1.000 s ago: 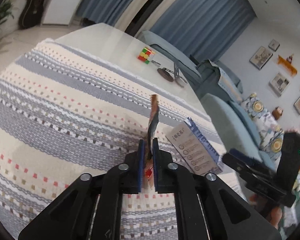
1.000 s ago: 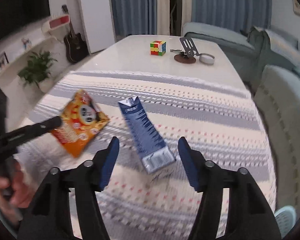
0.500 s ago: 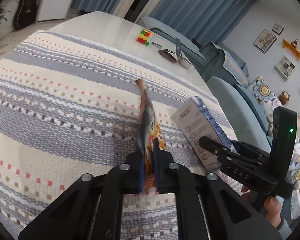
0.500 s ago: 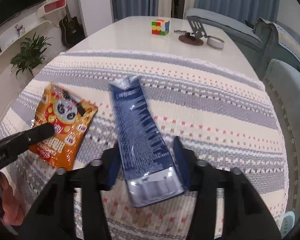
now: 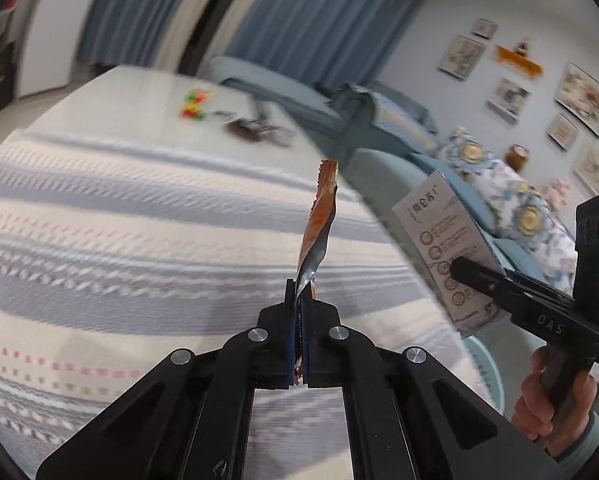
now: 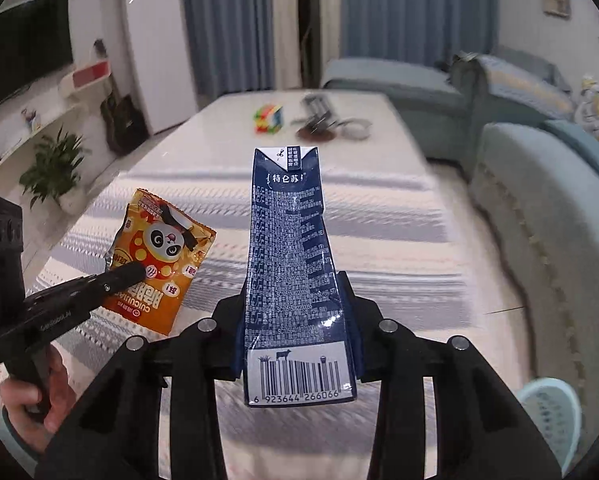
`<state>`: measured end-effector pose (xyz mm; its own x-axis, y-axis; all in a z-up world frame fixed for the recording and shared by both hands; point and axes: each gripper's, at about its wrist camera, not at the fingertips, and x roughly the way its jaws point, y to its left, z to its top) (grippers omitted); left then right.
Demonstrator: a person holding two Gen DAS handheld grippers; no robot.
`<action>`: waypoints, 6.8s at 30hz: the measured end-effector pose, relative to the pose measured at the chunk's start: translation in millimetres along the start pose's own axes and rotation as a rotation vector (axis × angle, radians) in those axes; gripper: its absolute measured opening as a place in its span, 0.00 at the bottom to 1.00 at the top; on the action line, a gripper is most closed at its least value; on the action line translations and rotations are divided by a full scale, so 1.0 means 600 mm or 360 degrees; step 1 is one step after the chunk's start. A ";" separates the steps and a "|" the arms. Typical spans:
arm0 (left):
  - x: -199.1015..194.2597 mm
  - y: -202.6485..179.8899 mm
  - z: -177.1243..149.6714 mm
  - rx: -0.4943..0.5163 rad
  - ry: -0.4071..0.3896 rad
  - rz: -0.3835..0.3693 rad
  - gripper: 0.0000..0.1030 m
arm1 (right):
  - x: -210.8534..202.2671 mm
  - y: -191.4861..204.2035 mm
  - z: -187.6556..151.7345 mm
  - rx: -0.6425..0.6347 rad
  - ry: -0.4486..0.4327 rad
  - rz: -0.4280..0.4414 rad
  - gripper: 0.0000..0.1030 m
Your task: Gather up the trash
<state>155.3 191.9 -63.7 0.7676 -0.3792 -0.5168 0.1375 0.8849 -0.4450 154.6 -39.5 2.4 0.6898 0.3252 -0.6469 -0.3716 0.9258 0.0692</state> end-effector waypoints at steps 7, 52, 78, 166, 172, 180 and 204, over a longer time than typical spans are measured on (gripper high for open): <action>-0.007 -0.204 -0.012 0.0244 0.0050 -0.0257 0.00 | -0.166 -0.153 -0.065 0.0297 -0.0096 -0.0171 0.34; 0.038 -0.511 -0.135 0.0721 0.0290 -0.0354 0.53 | -0.310 -0.353 -0.268 0.0875 -0.0041 -0.0576 0.42; -0.115 -0.436 -0.177 0.0621 -0.0304 0.0216 0.81 | -0.402 -0.158 -0.281 0.0485 -0.0562 -0.1087 0.62; -0.133 -0.447 -0.183 0.0673 -0.0410 0.0291 0.88 | -0.403 -0.192 -0.300 0.0547 -0.0544 -0.1043 0.66; -0.133 -0.447 -0.183 0.0673 -0.0409 0.0289 0.88 | -0.403 -0.198 -0.300 0.0549 -0.0537 -0.1033 0.66; -0.134 -0.449 -0.185 0.0673 -0.0410 0.0291 0.88 | -0.402 -0.200 -0.301 0.0549 -0.0530 -0.1029 0.66; -0.132 -0.452 -0.191 0.0668 -0.0406 0.0296 0.90 | -0.397 -0.204 -0.301 0.0555 -0.0510 -0.1008 0.66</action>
<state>-14.6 -48.8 14.1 0.9237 -0.1737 -0.3416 0.1833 0.9831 -0.0044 -76.7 -265.4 10.9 0.8702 -0.2933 -0.3959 0.3312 0.9431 0.0293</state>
